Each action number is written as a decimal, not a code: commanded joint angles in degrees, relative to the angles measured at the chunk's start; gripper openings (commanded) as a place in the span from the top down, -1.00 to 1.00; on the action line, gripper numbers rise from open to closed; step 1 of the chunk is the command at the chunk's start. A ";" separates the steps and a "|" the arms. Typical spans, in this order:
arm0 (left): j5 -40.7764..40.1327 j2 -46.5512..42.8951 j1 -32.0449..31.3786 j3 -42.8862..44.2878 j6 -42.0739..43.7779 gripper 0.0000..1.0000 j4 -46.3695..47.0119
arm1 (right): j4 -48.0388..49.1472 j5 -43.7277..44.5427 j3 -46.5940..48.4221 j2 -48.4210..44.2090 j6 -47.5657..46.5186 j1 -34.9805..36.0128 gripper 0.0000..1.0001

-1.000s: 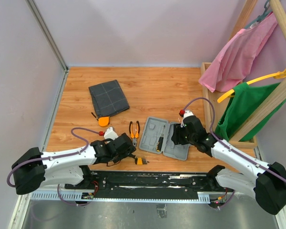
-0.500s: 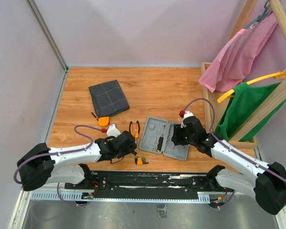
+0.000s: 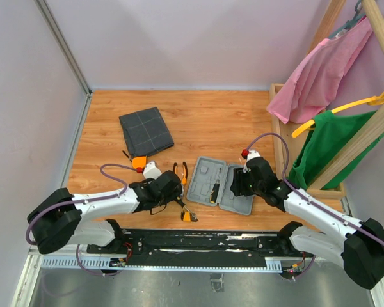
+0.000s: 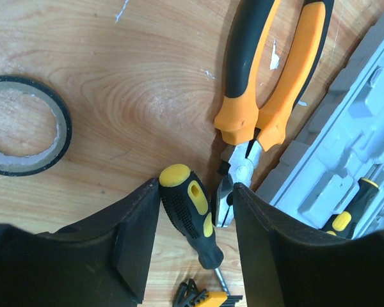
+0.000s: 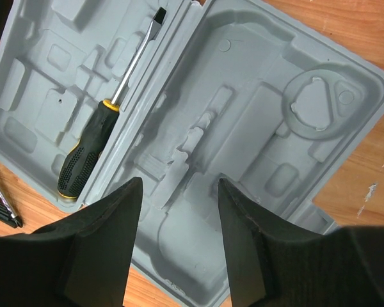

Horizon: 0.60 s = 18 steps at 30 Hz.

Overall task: Sort the tools into containers
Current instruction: Pick up the screwdriver from the center of the board.

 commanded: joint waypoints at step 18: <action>-1.45 0.63 5.37 -1.97 3.92 0.47 -0.82 | -0.68 1.18 -0.72 -1.09 0.52 -1.49 -0.11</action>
